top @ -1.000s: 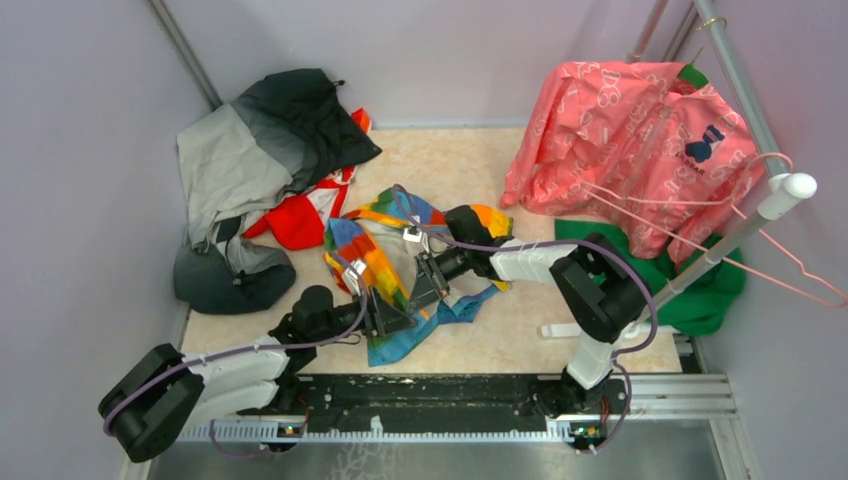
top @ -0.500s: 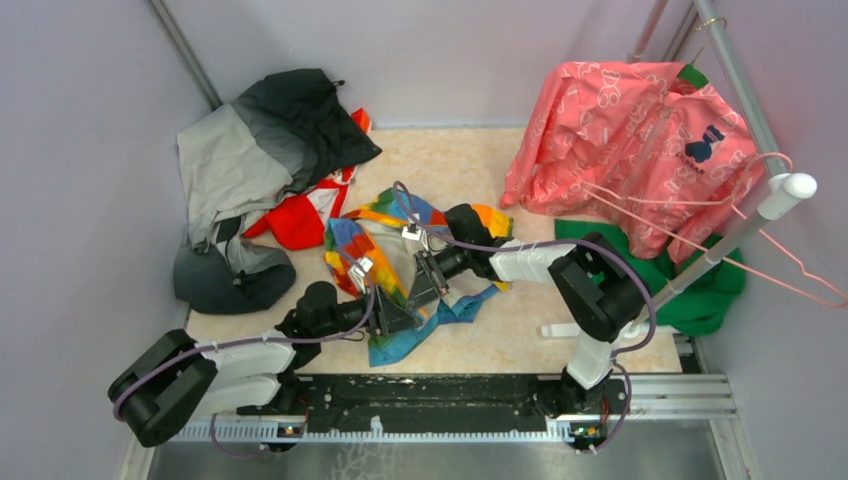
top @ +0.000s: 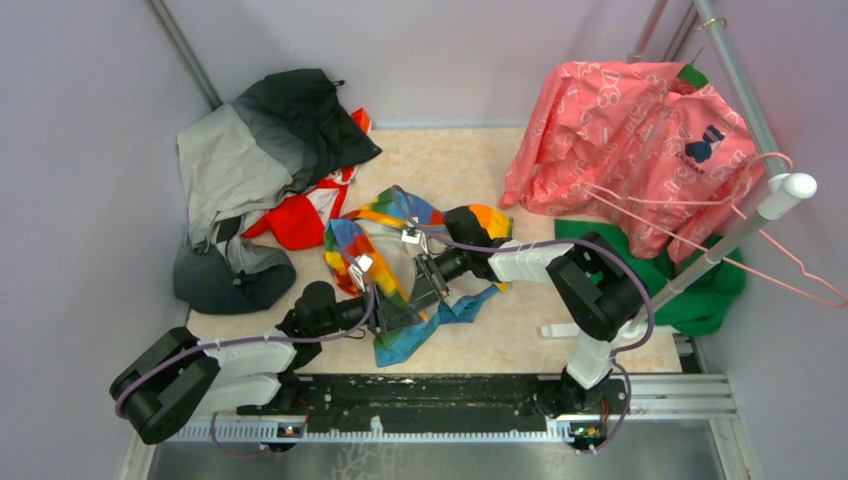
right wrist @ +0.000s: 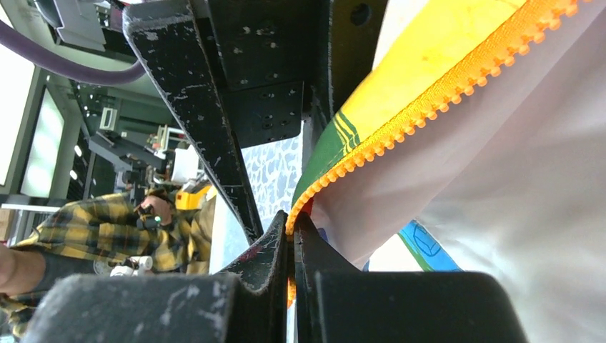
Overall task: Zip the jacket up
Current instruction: Pick up the jacket from the center of the board.
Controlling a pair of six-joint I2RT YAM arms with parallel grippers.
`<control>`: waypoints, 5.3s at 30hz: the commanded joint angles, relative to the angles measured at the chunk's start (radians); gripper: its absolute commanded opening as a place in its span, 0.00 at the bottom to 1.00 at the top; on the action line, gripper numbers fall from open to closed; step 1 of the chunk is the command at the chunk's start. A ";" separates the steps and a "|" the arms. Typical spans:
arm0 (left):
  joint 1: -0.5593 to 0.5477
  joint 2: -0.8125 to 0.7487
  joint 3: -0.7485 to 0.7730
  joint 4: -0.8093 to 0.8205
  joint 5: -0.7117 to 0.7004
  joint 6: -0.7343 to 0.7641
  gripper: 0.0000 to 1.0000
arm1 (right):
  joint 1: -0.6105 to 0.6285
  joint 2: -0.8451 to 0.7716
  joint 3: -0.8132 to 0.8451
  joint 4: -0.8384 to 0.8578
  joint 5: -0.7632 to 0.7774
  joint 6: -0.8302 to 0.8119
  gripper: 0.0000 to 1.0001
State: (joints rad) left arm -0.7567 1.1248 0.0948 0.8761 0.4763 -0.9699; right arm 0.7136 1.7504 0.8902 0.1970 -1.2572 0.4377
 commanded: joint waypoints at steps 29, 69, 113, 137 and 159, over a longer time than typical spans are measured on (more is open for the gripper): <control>-0.003 0.001 -0.027 0.047 0.064 0.034 0.21 | -0.007 -0.038 0.067 -0.178 0.038 -0.226 0.00; 0.002 -0.060 -0.090 0.143 0.085 0.120 0.00 | -0.043 -0.102 0.207 -0.649 0.051 -0.752 0.46; 0.002 -0.248 -0.122 0.047 0.098 0.235 0.00 | -0.551 -0.068 0.147 -0.771 0.740 -0.969 0.51; 0.002 -0.330 -0.147 -0.006 0.081 0.238 0.00 | -0.581 -0.004 0.185 -0.851 0.539 -1.004 0.42; 0.002 -0.332 -0.135 -0.021 0.068 0.237 0.00 | -0.588 0.000 0.177 -0.888 0.437 -0.995 0.37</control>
State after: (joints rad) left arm -0.7559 0.7959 0.0177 0.8299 0.5491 -0.7448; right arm 0.1341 1.7546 1.0428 -0.7071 -0.8097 -0.5720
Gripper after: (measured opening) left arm 0.011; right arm 0.373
